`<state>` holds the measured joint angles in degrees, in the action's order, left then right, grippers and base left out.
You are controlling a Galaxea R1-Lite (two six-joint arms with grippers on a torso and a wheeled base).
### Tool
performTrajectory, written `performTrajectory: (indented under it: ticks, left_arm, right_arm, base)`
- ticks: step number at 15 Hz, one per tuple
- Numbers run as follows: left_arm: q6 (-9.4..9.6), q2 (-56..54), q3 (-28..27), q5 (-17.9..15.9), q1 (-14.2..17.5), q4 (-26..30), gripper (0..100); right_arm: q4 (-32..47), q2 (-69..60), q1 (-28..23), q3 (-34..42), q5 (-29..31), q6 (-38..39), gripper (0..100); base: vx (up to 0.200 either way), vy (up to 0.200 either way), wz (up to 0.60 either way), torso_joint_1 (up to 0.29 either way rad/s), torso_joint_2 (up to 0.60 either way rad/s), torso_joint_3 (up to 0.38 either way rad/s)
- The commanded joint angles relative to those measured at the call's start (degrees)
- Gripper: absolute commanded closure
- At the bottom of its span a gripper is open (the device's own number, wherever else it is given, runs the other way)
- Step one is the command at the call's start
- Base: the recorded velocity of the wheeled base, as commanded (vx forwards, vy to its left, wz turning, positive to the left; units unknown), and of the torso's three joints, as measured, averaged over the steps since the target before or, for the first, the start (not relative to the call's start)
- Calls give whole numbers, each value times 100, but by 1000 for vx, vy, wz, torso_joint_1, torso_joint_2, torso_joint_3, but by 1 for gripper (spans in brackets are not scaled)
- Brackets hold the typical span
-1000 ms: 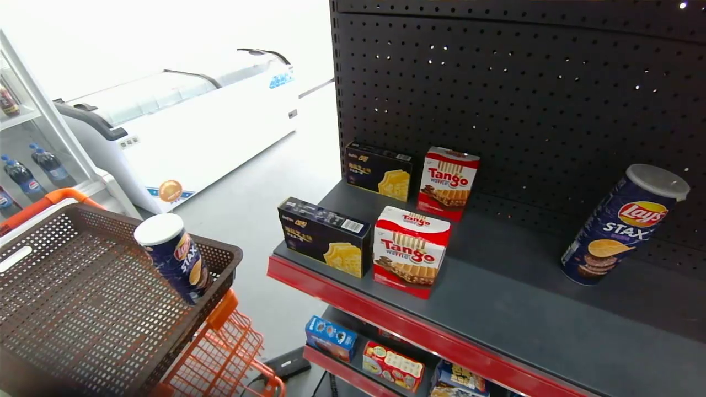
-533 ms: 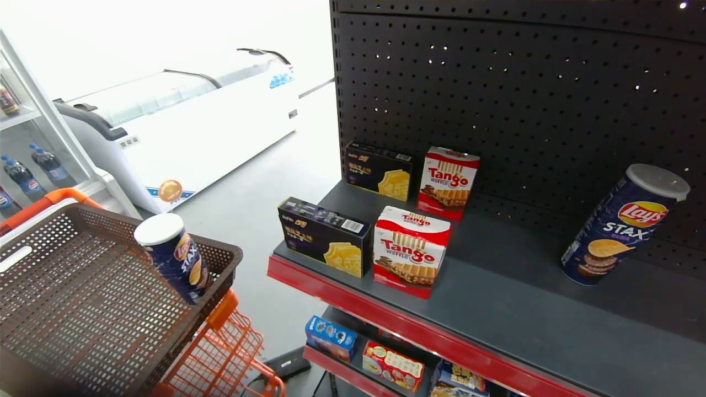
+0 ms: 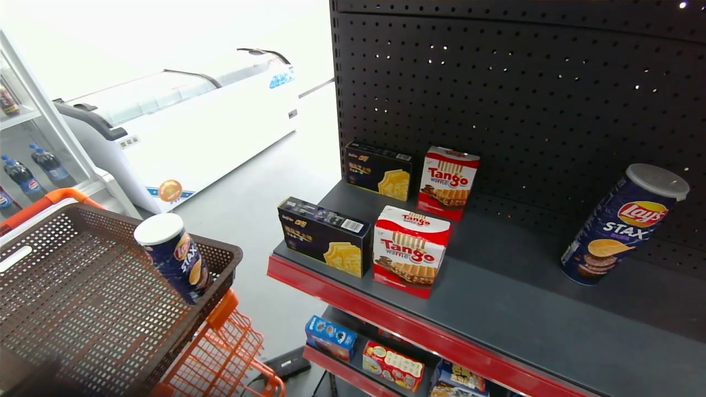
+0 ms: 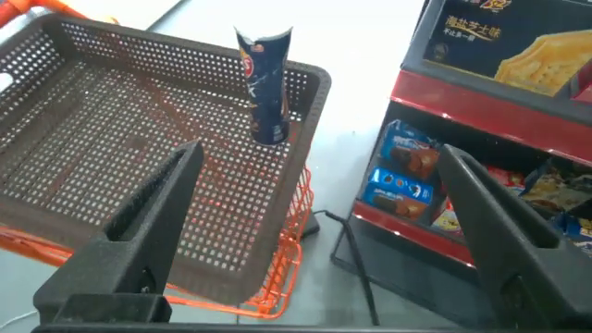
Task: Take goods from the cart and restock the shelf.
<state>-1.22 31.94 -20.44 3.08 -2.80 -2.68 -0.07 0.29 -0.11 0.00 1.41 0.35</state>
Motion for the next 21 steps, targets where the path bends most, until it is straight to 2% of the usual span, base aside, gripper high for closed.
performTrajectory:
  ticks: [1, 2, 3, 4, 5, 6, 9, 12, 13, 15, 16, 19, 21]
  left_arm:
    - [-10, 1508, 137, 78, 69, -769, 0]
    - [-1, 2000, 401, 61, 421, -1762, 0]
    - [78, 2528, 533, 61, 790, -2527, 0]
    - [324, 3161, 550, 34, 1203, -3221, 0]
    - [500, 3679, 497, 34, 1326, -3634, 0]
    - [465, 4004, 436, 34, 1344, -3907, 0]
    - [412, 4751, 234, 8, 1045, -4416, 0]
    - [412, 5578, 216, -168, 940, -5453, 0]
    - [359, 5929, 234, -177, 913, -5831, 0]
    - [254, 6500, 278, -185, 913, -6411, 0]
    - [254, 6650, 287, -194, 913, -6561, 0]
    - [254, 7362, 234, -194, 913, -7457, 0]
    - [254, 7652, 190, -194, 913, -7712, 0]
  right_arm:
    - [-1, 6, -7, 0, -1, 0, 0]
    - [-1, 6, -7, 0, -1, 0, 0]
    - [-1, 6, 2, 0, -1, 0, 0]
    - [-1, 6, -7, 0, -1, 0, 0]
    - [-1, 6, -7, 0, -1, 0, 0]
    - [-1, 6, 2, 0, -1, 0, 0]
    - [-1, 6, 2, 0, -1, 0, 0]
    - [-1, 6, 2, 0, -1, 0, 0]
    - [-1, 6, 2, 0, -1, 0, 0]
    - [-1, 6, -7, 0, -1, 0, 0]
    - [-1, 6, 2, 0, -1, 0, 0]
    - [-1, 6, -7, 0, -1, 0, 0]
    - [-1, 6, 2, 0, -1, 0, 0]
  base:
    - [0, 0, 0, 0, 0, 0]
    - [0, 0, 0, 0, 0, 0]
    - [0, 0, 0, 0, 0, 0]
    - [0, 0, 0, 0, 0, 0]
    - [0, 0, 0, 0, 0, 0]
    - [0, 0, 0, 0, 0, 0]
    - [0, 0, 0, 0, 0, 0]
    - [0, 0, 0, 0, 0, 0]
    - [0, 0, 0, 0, 0, 0]
    - [0, 0, 0, 0, 0, 0]
    - [0, 0, 0, 0, 0, 0]
    - [0, 0, 0, 0, 0, 0]
    - [0, 0, 0, 0, 0, 0]
